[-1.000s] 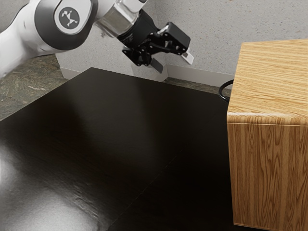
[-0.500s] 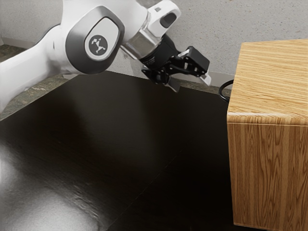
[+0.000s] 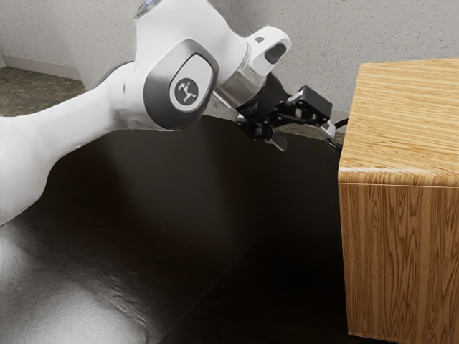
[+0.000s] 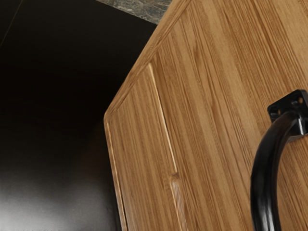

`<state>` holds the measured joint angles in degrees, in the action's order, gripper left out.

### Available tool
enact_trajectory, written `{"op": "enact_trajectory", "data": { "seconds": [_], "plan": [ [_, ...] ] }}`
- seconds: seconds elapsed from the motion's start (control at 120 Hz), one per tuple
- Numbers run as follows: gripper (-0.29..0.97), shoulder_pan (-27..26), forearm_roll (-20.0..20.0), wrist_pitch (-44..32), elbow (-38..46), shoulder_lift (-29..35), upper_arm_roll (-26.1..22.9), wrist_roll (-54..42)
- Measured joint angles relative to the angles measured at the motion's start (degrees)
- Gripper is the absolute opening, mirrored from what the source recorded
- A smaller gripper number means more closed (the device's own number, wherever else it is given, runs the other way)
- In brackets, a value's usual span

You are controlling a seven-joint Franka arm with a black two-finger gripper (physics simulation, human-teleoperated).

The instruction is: Pull the drawer handle with one arm to open the drawer

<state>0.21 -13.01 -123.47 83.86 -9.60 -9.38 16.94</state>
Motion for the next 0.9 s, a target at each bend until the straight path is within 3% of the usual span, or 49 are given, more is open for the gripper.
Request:
{"op": "enact_trajectory", "data": {
  "seconds": [0.15,0.333,0.5,0.6,0.683,0.75,0.825,0.9],
  "plan": [
    [0.68,-0.3,0.4,-0.6,-0.4,-0.6,-0.3,0.4],
    [0.68,1.0,2.2,-1.0,5.7,3.9,0.1,0.9],
    [0.68,4.5,2.7,-1.4,14.6,13.0,2.9,1.2],
    [0.67,2.3,2.8,-1.5,17.1,20.1,4.5,1.0],
    [0.68,-0.4,3.4,-0.9,15.6,26.5,4.8,0.7],
    [0.68,-1.0,4.6,1.8,11.1,27.8,4.8,0.8],
    [0.68,-1.0,5.8,11.0,-0.2,24.7,4.7,1.0],
    [0.68,-0.5,8.2,23.6,-5.9,23.3,3.1,1.1]
  ]
}}
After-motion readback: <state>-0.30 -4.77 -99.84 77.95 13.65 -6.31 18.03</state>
